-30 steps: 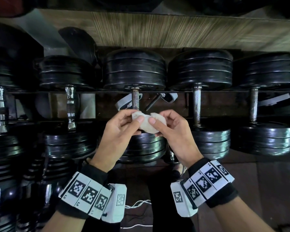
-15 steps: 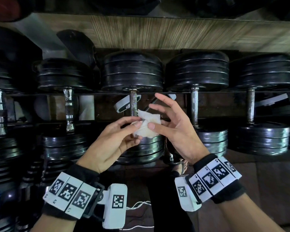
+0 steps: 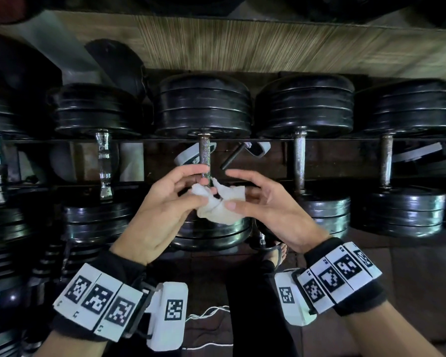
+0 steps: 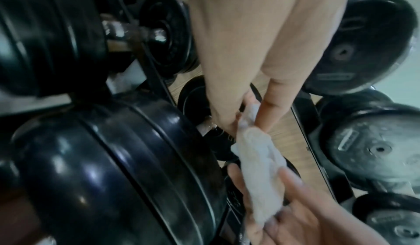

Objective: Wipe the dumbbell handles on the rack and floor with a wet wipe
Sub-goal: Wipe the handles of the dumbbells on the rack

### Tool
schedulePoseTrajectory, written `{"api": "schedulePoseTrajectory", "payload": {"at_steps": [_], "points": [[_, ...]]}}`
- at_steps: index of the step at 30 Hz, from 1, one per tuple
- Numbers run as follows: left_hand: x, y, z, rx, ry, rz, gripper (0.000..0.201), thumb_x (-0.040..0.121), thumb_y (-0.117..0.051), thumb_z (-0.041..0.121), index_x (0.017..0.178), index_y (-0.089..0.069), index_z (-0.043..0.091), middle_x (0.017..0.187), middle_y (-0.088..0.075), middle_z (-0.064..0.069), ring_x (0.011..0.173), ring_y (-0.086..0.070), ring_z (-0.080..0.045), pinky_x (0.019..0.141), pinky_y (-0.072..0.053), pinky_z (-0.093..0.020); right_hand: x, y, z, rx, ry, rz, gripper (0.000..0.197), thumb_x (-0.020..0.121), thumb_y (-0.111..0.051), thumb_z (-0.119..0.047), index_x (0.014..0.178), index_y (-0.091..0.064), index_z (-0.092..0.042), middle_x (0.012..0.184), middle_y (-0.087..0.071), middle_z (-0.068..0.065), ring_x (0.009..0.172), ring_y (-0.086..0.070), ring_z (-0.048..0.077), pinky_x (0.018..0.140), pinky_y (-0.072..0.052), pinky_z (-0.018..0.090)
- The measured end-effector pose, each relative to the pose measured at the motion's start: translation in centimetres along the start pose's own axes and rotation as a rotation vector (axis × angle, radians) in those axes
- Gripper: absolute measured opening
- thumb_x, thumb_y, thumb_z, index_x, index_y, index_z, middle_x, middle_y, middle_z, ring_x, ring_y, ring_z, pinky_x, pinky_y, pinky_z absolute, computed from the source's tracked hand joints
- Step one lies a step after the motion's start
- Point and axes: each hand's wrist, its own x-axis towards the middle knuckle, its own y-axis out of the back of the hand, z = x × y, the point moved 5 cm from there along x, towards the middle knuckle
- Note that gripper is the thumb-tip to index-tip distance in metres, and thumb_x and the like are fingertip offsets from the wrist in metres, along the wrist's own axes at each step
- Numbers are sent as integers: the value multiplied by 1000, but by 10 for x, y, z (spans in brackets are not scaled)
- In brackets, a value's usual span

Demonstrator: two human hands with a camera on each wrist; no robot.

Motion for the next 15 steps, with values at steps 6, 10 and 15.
{"api": "schedulePoseTrajectory", "payload": {"at_steps": [6,10,15], "points": [[1,14,4,353,-121,187,38,86,-61,-8,108,-70,22,112,-68,2,107,-66,-11,95,-52,-31,-1,2,-11,58,190,238,28,88,-71,1,111,-71,-16,105,-74,-2,84,-62,16,79,-52,25],[-1,9,5,555,-204,136,32,100,-51,8,107,-72,31,116,-67,8,112,-60,-3,94,-51,-27,-2,2,-13,258,205,251,30,89,-65,4,114,-68,-14,104,-68,-4,85,-60,17,70,-54,27],[-10,-7,-5,600,-236,8,35,89,-55,55,110,-70,32,114,-66,9,113,-60,-7,97,-43,-22,-3,-4,-16,463,186,173,42,83,-65,-3,124,-62,-12,101,-67,4,94,-66,17,81,-58,30]]}}
